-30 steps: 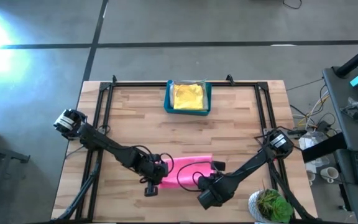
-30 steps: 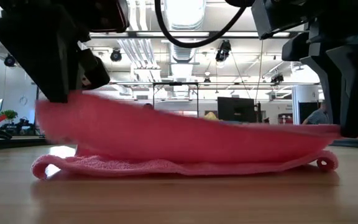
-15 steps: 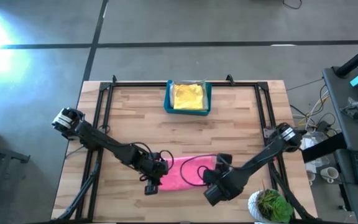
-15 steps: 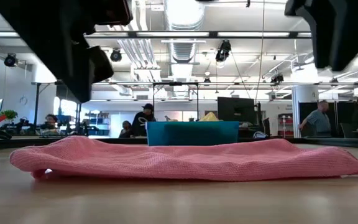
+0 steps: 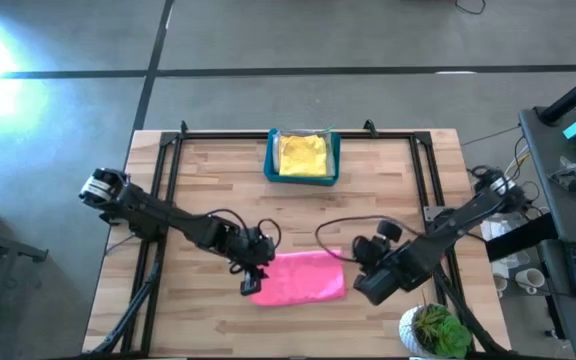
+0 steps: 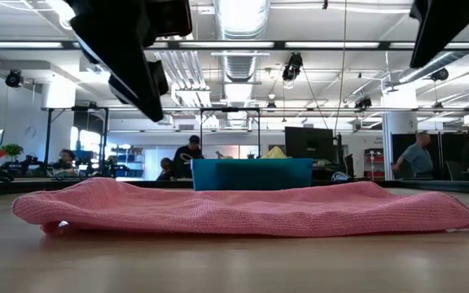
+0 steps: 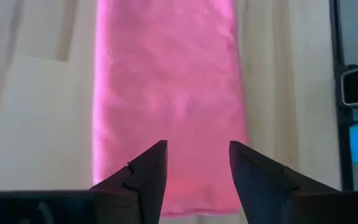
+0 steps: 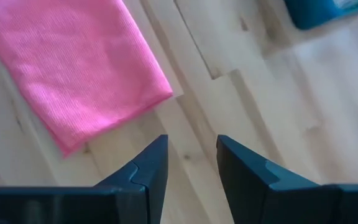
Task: Fold microfiber towels
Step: Fold the pink microfiber cloth
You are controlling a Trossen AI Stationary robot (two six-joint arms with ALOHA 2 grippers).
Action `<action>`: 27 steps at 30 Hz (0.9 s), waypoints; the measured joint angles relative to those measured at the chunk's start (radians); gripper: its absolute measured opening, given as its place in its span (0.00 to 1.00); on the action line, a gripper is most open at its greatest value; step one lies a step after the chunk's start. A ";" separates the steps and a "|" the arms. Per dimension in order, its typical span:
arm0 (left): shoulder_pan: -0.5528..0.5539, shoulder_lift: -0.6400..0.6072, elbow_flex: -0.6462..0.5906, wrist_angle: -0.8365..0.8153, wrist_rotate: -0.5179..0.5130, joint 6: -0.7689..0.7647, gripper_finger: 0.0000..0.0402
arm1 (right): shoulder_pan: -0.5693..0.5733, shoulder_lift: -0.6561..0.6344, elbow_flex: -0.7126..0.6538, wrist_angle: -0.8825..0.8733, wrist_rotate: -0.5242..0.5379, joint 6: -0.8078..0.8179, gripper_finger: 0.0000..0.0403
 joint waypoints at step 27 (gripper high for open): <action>0.117 -0.005 -0.108 -0.065 0.097 0.116 0.39 | -0.345 -0.131 -0.545 0.887 -0.402 -0.400 0.31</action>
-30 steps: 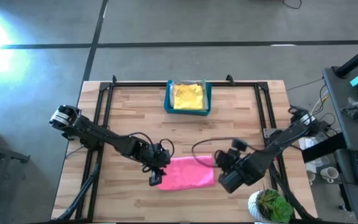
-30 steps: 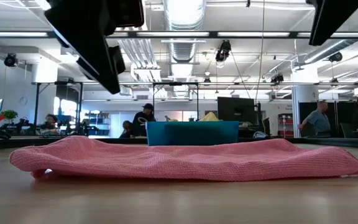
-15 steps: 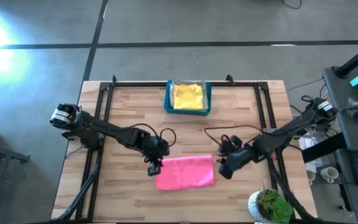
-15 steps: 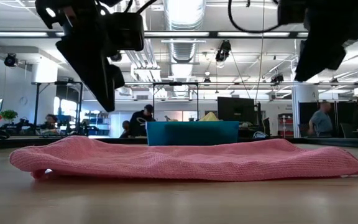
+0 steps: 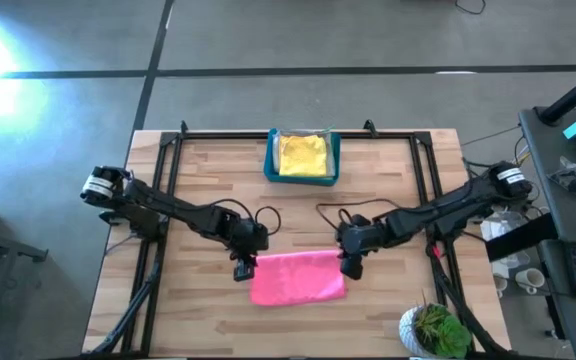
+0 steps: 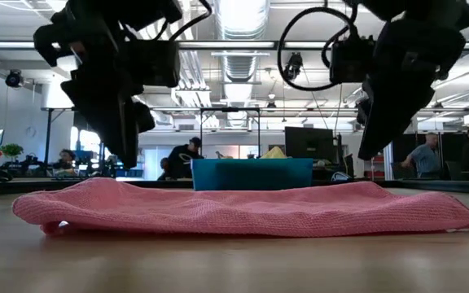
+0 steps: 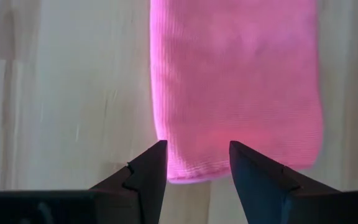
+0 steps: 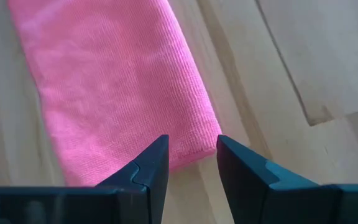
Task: Fold microfiber towels
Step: Fold the pink microfiber cloth
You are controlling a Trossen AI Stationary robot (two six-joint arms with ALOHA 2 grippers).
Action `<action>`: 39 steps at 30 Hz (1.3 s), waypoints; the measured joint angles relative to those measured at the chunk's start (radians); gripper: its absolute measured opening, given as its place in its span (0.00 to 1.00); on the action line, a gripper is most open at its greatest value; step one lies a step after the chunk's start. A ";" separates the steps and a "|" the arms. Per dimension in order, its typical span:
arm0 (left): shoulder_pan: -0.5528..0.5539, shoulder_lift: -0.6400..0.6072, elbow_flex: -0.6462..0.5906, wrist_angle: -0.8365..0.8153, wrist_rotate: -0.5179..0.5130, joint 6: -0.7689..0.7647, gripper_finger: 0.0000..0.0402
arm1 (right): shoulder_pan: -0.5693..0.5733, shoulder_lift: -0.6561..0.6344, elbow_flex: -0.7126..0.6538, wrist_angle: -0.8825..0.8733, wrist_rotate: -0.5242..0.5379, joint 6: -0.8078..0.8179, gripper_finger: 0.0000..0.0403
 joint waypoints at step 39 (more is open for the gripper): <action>0.010 -0.001 -0.011 -0.079 -0.009 0.002 0.39 | -0.241 0.309 0.161 -0.087 -0.083 -0.163 0.02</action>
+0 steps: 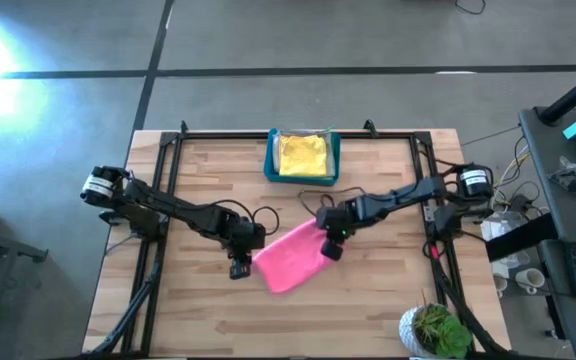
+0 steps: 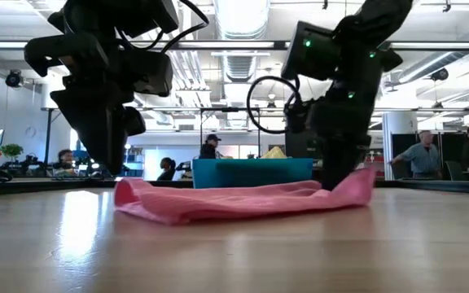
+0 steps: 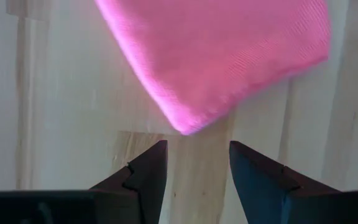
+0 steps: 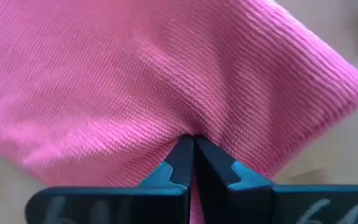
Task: Fold microfiber towels
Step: Fold the pink microfiber cloth
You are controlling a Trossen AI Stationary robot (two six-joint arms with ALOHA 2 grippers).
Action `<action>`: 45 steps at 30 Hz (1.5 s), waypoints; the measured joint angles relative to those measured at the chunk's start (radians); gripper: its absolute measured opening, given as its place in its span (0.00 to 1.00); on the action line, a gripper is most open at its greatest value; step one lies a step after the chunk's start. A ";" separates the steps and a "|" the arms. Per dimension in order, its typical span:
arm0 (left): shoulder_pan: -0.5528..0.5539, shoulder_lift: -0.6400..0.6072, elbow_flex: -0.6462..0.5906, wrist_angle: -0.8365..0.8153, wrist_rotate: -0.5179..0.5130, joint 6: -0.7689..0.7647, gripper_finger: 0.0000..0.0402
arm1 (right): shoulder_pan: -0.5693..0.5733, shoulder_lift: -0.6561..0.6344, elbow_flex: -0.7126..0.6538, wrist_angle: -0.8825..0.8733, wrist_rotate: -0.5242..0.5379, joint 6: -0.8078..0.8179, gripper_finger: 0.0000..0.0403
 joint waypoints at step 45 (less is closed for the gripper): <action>-0.041 -0.280 0.000 -0.075 -0.116 -0.134 0.39 | 0.262 0.290 0.405 0.177 0.137 0.344 0.02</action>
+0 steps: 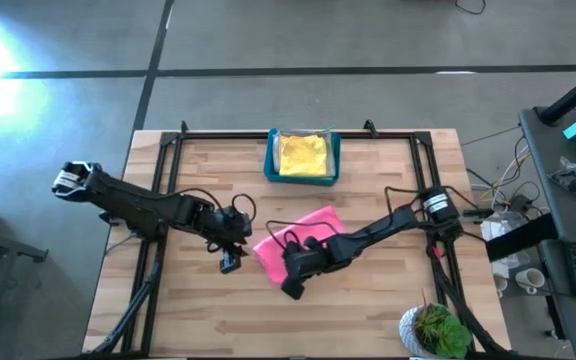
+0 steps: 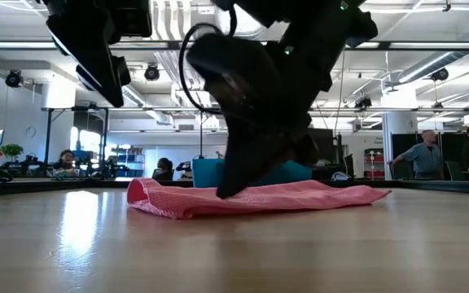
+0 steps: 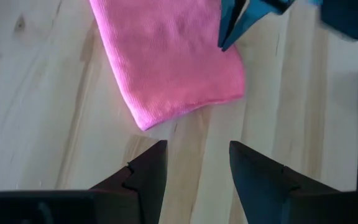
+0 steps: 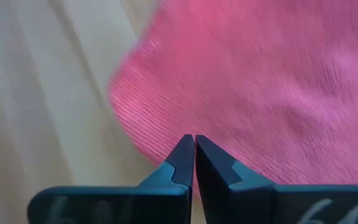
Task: Fold microfiber towels
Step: Fold the pink microfiber cloth
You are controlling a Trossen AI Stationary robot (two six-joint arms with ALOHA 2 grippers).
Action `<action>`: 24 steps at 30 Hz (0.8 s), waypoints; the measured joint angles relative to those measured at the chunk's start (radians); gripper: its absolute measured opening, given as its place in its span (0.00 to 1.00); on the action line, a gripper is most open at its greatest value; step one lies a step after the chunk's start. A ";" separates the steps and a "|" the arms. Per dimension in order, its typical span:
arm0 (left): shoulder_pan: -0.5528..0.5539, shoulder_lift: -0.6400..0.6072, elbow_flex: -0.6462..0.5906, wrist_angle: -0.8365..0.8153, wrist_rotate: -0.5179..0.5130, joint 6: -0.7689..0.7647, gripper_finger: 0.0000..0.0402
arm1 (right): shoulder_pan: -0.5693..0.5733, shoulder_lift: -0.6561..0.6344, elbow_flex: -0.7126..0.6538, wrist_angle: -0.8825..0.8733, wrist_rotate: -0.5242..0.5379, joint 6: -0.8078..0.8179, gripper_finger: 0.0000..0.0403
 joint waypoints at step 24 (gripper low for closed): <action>0.000 0.035 -0.074 0.005 0.000 0.001 0.39 | 0.254 0.017 0.102 -0.664 -0.152 0.090 0.02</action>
